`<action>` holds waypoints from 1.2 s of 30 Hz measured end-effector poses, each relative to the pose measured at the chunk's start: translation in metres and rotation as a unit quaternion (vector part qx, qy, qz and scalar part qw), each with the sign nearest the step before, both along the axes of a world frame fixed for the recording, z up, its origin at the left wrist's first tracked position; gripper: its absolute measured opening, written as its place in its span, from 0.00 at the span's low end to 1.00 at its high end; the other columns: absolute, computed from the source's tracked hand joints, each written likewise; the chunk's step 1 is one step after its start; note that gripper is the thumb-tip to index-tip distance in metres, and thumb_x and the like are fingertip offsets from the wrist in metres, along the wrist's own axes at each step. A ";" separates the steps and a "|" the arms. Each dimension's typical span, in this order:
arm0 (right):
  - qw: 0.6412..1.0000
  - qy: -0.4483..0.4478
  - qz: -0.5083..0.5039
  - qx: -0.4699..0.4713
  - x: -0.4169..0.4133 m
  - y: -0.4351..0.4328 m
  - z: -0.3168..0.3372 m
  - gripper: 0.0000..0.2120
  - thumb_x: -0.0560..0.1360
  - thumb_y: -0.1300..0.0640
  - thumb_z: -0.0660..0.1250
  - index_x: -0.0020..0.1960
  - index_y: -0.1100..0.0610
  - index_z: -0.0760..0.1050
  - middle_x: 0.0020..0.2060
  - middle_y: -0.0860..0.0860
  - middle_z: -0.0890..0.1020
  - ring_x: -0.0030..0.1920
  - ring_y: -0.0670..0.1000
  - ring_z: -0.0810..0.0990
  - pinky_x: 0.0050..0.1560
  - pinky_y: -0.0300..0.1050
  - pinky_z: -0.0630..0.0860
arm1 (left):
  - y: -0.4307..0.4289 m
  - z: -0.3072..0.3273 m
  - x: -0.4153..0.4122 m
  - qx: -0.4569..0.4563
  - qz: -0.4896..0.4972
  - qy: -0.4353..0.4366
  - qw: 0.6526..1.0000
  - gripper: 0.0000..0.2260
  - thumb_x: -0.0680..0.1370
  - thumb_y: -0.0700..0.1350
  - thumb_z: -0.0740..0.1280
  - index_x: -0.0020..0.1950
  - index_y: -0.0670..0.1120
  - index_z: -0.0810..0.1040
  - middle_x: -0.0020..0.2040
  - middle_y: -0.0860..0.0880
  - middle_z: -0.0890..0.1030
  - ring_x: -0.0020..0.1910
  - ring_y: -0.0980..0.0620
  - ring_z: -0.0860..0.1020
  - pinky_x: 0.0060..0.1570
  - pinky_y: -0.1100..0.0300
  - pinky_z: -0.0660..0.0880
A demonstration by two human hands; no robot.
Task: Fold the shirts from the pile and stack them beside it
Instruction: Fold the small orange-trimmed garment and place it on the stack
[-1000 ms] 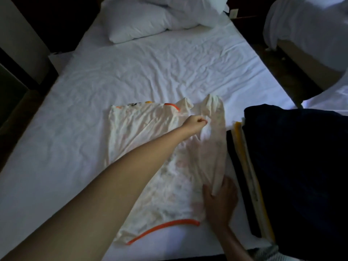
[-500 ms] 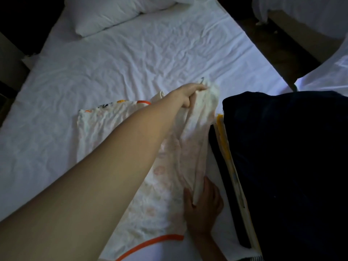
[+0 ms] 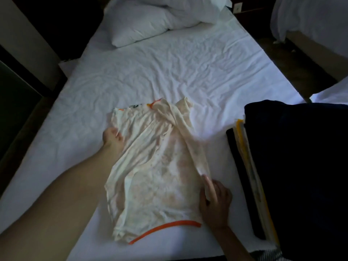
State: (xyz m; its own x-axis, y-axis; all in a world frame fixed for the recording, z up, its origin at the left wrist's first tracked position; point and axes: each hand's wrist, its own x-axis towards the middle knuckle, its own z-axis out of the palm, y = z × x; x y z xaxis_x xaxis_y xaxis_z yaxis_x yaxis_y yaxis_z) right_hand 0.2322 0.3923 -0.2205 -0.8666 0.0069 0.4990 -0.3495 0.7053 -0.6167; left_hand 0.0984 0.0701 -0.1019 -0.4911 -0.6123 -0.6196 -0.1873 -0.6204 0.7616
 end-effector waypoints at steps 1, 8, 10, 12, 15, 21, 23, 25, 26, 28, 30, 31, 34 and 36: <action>0.999 0.012 0.039 0.006 0.002 0.002 -0.001 0.15 0.80 0.54 0.53 0.62 0.55 0.72 0.49 0.60 0.82 0.53 0.53 0.74 0.56 0.47 0.65 | -0.007 -0.009 0.016 0.041 0.020 0.001 0.999 0.12 0.80 0.41 0.54 0.37 0.47 0.66 0.35 0.52 0.69 0.30 0.55 0.66 0.24 0.67 0.70; 0.984 -0.062 0.166 -0.023 0.009 0.021 0.002 0.18 0.78 0.53 0.56 0.66 0.57 0.69 0.60 0.54 0.77 0.60 0.52 0.73 0.65 0.39 0.64 | 0.064 -0.006 -0.029 -0.103 -0.271 -0.007 0.957 0.09 0.78 0.36 0.61 0.38 0.45 0.72 0.31 0.49 0.71 0.21 0.57 0.69 0.22 0.68 0.66; 0.985 -0.071 0.157 0.003 0.011 0.025 -0.001 0.17 0.78 0.55 0.55 0.66 0.57 0.69 0.59 0.55 0.78 0.59 0.53 0.74 0.64 0.41 0.65 | 0.103 -0.002 -0.053 -0.190 -0.396 -0.010 0.898 0.07 0.78 0.39 0.63 0.41 0.46 0.73 0.33 0.48 0.71 0.27 0.55 0.71 0.22 0.70 0.67; 0.986 -0.075 0.148 0.026 0.011 0.027 -0.004 0.17 0.82 0.52 0.50 0.66 0.56 0.69 0.57 0.56 0.79 0.57 0.55 0.75 0.62 0.43 0.67 | 0.137 -0.007 -0.072 -0.268 -0.462 -0.033 0.845 0.06 0.78 0.45 0.67 0.49 0.44 0.74 0.38 0.47 0.74 0.39 0.50 0.74 0.28 0.69 0.71; 0.985 -0.061 0.155 0.051 0.009 0.025 -0.003 0.18 0.82 0.53 0.49 0.66 0.56 0.69 0.57 0.56 0.80 0.57 0.53 0.75 0.61 0.45 0.69 | 0.161 -0.019 -0.086 -0.348 -0.472 -0.136 0.799 0.34 0.76 0.52 0.68 0.75 0.41 0.56 0.71 0.40 0.66 0.70 0.43 0.66 0.65 0.53 0.67; 0.983 -0.076 0.166 0.027 0.007 0.024 0.003 0.17 0.82 0.52 0.48 0.66 0.54 0.68 0.55 0.56 0.81 0.57 0.50 0.73 0.65 0.32 0.62 | 0.132 -0.028 -0.085 -0.360 -0.375 -0.156 0.840 0.25 0.78 0.48 0.64 0.71 0.37 0.63 0.67 0.38 0.73 0.64 0.41 0.73 0.59 0.55 0.69; 0.984 -0.087 0.157 -0.003 0.010 0.023 0.003 0.19 0.78 0.57 0.53 0.68 0.49 0.66 0.56 0.55 0.80 0.58 0.49 0.73 0.64 0.32 0.65 | 0.109 -0.032 -0.085 -0.297 -0.326 -0.136 0.887 0.16 0.78 0.41 0.62 0.64 0.38 0.71 0.60 0.39 0.77 0.59 0.42 0.77 0.53 0.56 0.74; 0.984 -0.084 0.159 -0.019 0.010 0.022 0.005 0.25 0.75 0.60 0.55 0.69 0.42 0.63 0.54 0.54 0.81 0.56 0.49 0.73 0.60 0.37 0.69 | 0.098 -0.025 -0.080 -0.180 -0.314 -0.100 0.927 0.08 0.74 0.34 0.59 0.48 0.43 0.75 0.44 0.44 0.78 0.48 0.43 0.79 0.41 0.58 0.76; 0.984 -0.083 0.156 -0.023 0.010 0.021 0.006 0.27 0.75 0.60 0.55 0.70 0.39 0.61 0.53 0.54 0.81 0.56 0.50 0.73 0.59 0.39 0.70 | 0.096 -0.021 -0.078 -0.103 -0.294 -0.056 0.949 0.10 0.70 0.31 0.57 0.39 0.43 0.75 0.36 0.46 0.75 0.42 0.44 0.80 0.35 0.61 0.75; 0.985 -0.078 0.149 -0.032 0.009 0.019 0.009 0.28 0.76 0.60 0.56 0.72 0.40 0.59 0.52 0.53 0.82 0.55 0.50 0.74 0.57 0.41 0.71 | 0.091 -0.008 -0.080 0.013 -0.269 0.021 0.963 0.14 0.69 0.33 0.58 0.26 0.43 0.75 0.27 0.46 0.75 0.29 0.48 0.79 0.28 0.63 0.74; 0.986 -0.076 0.145 -0.031 0.009 0.019 0.011 0.25 0.76 0.60 0.57 0.70 0.44 0.61 0.51 0.54 0.83 0.53 0.50 0.74 0.55 0.40 0.71 | 0.083 0.000 -0.088 0.030 -0.250 0.076 0.965 0.19 0.78 0.45 0.61 0.29 0.44 0.80 0.30 0.45 0.80 0.37 0.49 0.81 0.39 0.59 0.78; 0.986 -0.076 0.147 -0.032 0.007 0.019 0.012 0.22 0.76 0.59 0.57 0.69 0.46 0.63 0.51 0.53 0.83 0.53 0.50 0.74 0.55 0.40 0.71 | 0.080 0.008 -0.091 0.017 -0.230 0.097 0.968 0.16 0.79 0.50 0.61 0.38 0.45 0.82 0.35 0.44 0.81 0.46 0.47 0.80 0.48 0.54 0.78; 0.985 -0.082 0.146 -0.030 0.008 0.020 0.009 0.19 0.77 0.57 0.56 0.68 0.51 0.66 0.52 0.52 0.82 0.53 0.49 0.75 0.56 0.39 0.71 | 0.068 0.033 -0.095 0.028 -0.195 0.148 0.969 0.09 0.80 0.49 0.62 0.48 0.45 0.78 0.39 0.45 0.83 0.43 0.47 0.80 0.46 0.52 0.77; 0.985 -0.083 0.147 -0.034 0.008 0.021 0.006 0.17 0.77 0.57 0.56 0.66 0.52 0.68 0.53 0.53 0.82 0.54 0.49 0.75 0.56 0.44 0.72 | 0.054 0.047 -0.095 0.015 -0.147 0.169 0.974 0.07 0.79 0.42 0.62 0.45 0.43 0.77 0.35 0.45 0.83 0.41 0.47 0.80 0.43 0.54 0.77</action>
State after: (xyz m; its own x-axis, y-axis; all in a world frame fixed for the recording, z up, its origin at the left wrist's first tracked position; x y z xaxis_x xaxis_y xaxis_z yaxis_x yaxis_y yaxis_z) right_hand 0.2407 0.4134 -0.2142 -0.9054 -0.2283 0.3578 -0.4235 0.5432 -0.7250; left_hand 0.0032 0.1244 -0.0549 -0.8221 -0.3983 -0.4067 -0.1014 -0.6006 0.7931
